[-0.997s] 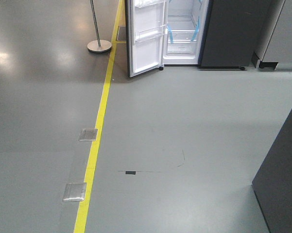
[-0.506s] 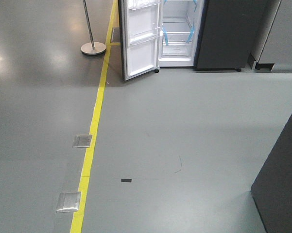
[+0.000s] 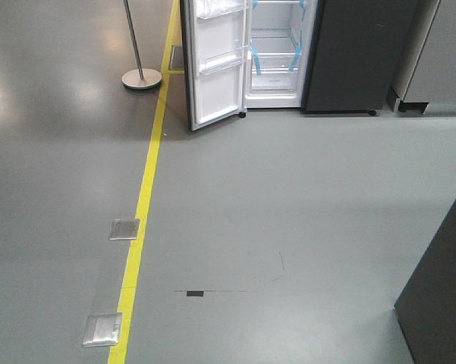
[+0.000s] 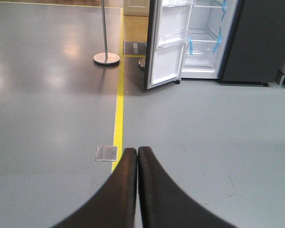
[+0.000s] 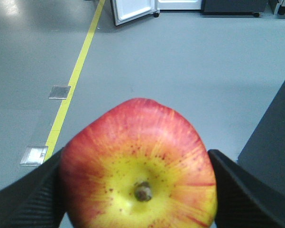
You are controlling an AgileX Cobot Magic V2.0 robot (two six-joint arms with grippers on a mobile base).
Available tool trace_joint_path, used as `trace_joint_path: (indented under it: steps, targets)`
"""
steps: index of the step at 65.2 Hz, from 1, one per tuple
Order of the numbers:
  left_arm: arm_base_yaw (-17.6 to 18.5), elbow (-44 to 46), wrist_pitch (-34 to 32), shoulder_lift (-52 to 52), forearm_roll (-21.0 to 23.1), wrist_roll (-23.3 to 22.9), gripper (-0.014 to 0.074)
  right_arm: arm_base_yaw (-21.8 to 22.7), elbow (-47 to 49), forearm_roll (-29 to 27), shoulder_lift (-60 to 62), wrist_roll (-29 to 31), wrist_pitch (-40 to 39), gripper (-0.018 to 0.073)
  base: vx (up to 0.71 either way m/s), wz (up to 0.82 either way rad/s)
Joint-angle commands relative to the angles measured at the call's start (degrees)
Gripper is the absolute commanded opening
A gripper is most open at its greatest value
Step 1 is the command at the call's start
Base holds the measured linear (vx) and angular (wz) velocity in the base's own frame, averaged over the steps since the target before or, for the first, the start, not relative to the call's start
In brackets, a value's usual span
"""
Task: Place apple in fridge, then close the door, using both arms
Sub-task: 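Drive toward the open white refrigerator holding the apple, then approach the refrigerator's open shelves with the apple in the right gripper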
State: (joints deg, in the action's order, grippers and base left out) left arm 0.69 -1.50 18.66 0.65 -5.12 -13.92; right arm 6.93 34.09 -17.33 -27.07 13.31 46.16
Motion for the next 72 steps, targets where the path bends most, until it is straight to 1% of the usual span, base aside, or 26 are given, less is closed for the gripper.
trace_joint_path:
  steps: [1,72]
  targets:
    - [0.0,-1.1,-4.2,0.8,0.2,-0.4,-0.0005,0.2,1.6,-1.0,-0.3,0.1,-3.8,0.0085,0.10,0.05]
    - [0.0,-1.1,-4.2,0.8,0.2,-0.4,-0.0005,0.2,1.6,-1.0,-0.3,0.1,-3.8,0.0085,0.14,0.01]
